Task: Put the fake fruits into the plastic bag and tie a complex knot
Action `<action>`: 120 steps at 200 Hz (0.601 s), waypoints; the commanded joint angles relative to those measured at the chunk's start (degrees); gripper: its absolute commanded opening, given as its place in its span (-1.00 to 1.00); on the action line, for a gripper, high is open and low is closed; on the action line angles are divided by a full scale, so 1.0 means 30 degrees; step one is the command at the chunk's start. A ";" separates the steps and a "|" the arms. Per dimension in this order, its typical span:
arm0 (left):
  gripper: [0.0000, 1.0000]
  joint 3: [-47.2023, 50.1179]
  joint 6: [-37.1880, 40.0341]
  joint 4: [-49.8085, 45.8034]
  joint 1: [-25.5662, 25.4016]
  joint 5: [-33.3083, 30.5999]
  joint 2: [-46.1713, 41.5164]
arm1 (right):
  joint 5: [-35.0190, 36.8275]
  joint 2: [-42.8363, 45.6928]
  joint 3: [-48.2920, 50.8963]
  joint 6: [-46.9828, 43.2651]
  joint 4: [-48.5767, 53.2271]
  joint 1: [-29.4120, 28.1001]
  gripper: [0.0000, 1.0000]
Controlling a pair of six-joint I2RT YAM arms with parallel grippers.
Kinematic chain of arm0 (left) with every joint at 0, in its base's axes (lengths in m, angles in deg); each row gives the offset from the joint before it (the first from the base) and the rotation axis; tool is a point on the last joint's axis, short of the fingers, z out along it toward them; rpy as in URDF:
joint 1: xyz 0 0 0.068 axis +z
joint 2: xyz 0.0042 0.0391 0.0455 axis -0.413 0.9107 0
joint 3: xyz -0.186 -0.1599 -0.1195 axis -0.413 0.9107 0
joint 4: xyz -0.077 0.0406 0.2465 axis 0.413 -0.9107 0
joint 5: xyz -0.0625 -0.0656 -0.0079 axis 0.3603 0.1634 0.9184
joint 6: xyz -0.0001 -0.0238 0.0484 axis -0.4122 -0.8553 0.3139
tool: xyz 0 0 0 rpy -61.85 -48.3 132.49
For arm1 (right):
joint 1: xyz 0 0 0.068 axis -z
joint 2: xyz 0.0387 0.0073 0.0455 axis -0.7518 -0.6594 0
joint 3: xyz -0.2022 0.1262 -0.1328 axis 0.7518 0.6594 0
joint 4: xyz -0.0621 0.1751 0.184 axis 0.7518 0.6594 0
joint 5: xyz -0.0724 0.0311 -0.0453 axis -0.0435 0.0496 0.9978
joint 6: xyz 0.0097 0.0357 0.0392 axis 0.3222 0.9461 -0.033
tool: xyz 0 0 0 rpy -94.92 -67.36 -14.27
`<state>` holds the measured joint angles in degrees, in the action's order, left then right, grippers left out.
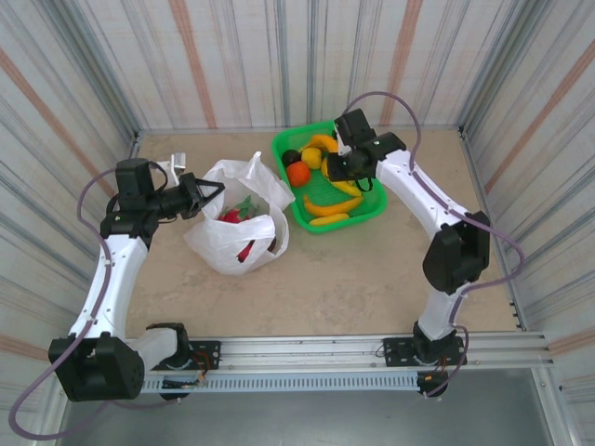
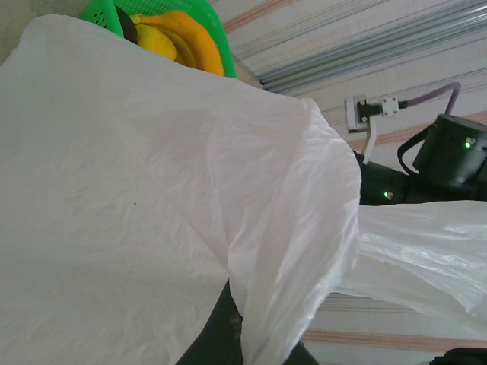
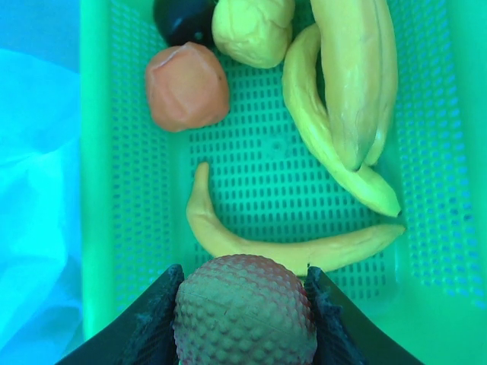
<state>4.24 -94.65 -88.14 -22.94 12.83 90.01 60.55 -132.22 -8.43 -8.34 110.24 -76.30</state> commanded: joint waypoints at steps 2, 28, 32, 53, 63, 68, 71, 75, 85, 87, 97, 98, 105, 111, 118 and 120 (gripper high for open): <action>-1.00 -0.0280 0.0252 -0.0169 0.0126 0.0041 0.0072 | -0.1478 0.2284 0.1896 0.1416 -0.1119 -0.0358 -0.29; -1.00 -0.0266 0.0213 -0.0163 0.0120 0.0044 0.0008 | -0.3540 0.4778 0.4419 0.3208 -0.3101 -0.0683 -0.30; -1.00 -0.0224 0.0204 -0.0163 0.0115 0.0054 0.0031 | -0.3844 0.5258 0.4926 0.3556 -0.3474 -0.0782 -0.30; -1.00 -0.0205 0.0170 -0.0106 0.0103 0.0066 0.0054 | -0.4592 0.7123 0.6633 0.4773 -0.4589 -0.1335 -0.31; -1.00 -0.0234 0.0208 -0.0077 0.0103 0.0083 0.0069 | -0.4924 0.7880 0.7396 0.5356 -0.4969 -0.1544 -0.31; -1.00 -0.0222 0.0221 -0.0075 0.0105 0.0099 0.0107 | -0.5085 0.8314 0.7809 0.5704 -0.5175 -0.1646 -0.31; -1.00 -0.0235 0.0223 -0.0090 0.0113 0.0100 0.0096 | -0.5119 0.8467 0.7951 0.5812 -0.5239 -0.1698 -0.31; -1.00 -0.0264 0.0216 -0.0076 0.0117 0.0114 0.0123 | -0.5158 0.8784 0.8294 0.6007 -0.5359 -0.1832 -0.31; -1.00 -0.0295 0.0206 -0.0075 0.0113 0.0205 0.0202 | -0.5083 0.9270 0.8769 0.6269 -0.5564 -0.2137 -0.31; -1.00 -0.0295 0.0211 -0.0075 0.0112 0.0214 0.0230 | -0.5030 0.9387 0.8894 0.6305 -0.5599 -0.2231 -0.31; -1.00 -0.0321 0.0221 -0.0075 0.0109 0.0275 0.0265 | -0.4662 0.9799 0.9443 0.6577 -0.5840 -0.2665 -0.31; -1.00 -0.0308 0.0222 -0.0075 0.0105 0.0260 0.0252 | -0.4632 0.9832 0.9497 0.6598 -0.5877 -0.2717 -0.31; -1.00 -0.0314 0.0214 -0.0083 0.0115 0.0250 0.0258 | -0.4574 1.0044 0.9825 0.6838 -0.6157 -0.2995 -0.31; -1.00 -0.0321 0.0218 -0.0047 0.0116 0.0246 0.0283 | -0.4573 1.0149 1.0019 0.7083 -0.6386 -0.3220 -0.31; -1.00 -0.0306 0.0219 -0.0026 0.0103 0.0272 0.0283 | -0.4623 1.0201 1.0187 0.7325 -0.6725 -0.3481 -0.32; -1.00 -0.0320 0.0207 -0.0019 0.0102 0.0275 0.0294 | -0.4622 1.0213 1.0237 0.7403 -0.6834 -0.3577 -0.32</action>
<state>4.24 -94.67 -88.14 -22.94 12.89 90.51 47.23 -102.86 20.15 9.27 93.95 -84.73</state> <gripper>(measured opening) 0.043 0.406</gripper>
